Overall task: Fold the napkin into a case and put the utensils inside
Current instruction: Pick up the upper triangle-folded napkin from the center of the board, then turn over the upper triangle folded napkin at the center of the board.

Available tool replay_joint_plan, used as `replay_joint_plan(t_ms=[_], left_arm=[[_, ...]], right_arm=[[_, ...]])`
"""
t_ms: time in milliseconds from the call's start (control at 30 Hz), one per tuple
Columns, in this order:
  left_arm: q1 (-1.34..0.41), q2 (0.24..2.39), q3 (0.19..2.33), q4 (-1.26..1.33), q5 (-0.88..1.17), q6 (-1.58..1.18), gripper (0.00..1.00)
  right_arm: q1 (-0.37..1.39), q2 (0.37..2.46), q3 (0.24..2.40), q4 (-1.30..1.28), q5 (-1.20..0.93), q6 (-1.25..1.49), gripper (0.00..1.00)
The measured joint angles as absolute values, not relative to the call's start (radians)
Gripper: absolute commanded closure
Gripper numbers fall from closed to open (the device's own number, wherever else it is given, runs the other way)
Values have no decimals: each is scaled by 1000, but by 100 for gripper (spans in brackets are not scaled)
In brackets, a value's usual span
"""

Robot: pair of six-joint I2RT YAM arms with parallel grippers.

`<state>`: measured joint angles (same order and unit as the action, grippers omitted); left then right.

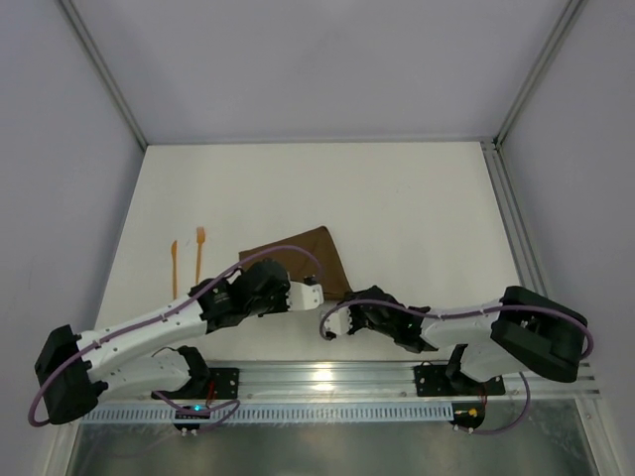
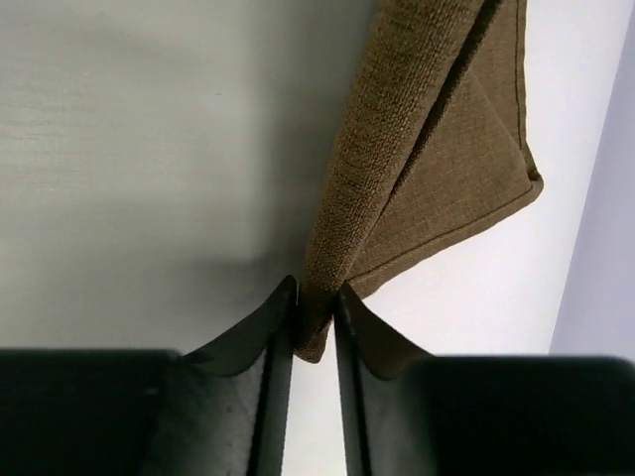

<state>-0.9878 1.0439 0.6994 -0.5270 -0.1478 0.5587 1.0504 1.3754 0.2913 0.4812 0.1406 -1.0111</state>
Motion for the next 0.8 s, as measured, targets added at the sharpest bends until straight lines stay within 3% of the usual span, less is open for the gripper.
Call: replay_joint_plan(t_ms=[133, 333, 667, 800], left_arm=[[-976, 1029, 728, -551, -136, 555, 100], [-950, 1008, 826, -629, -138, 553, 100], [-942, 992, 883, -700, -175, 550, 100], [-938, 983, 991, -758, -207, 548, 100]], right_arm=[[1052, 1310, 307, 387, 140, -990, 96], [1052, 1173, 460, 137, 120, -926, 97], [1009, 1003, 481, -43, 5, -870, 97], [945, 950, 638, -228, -98, -836, 97]])
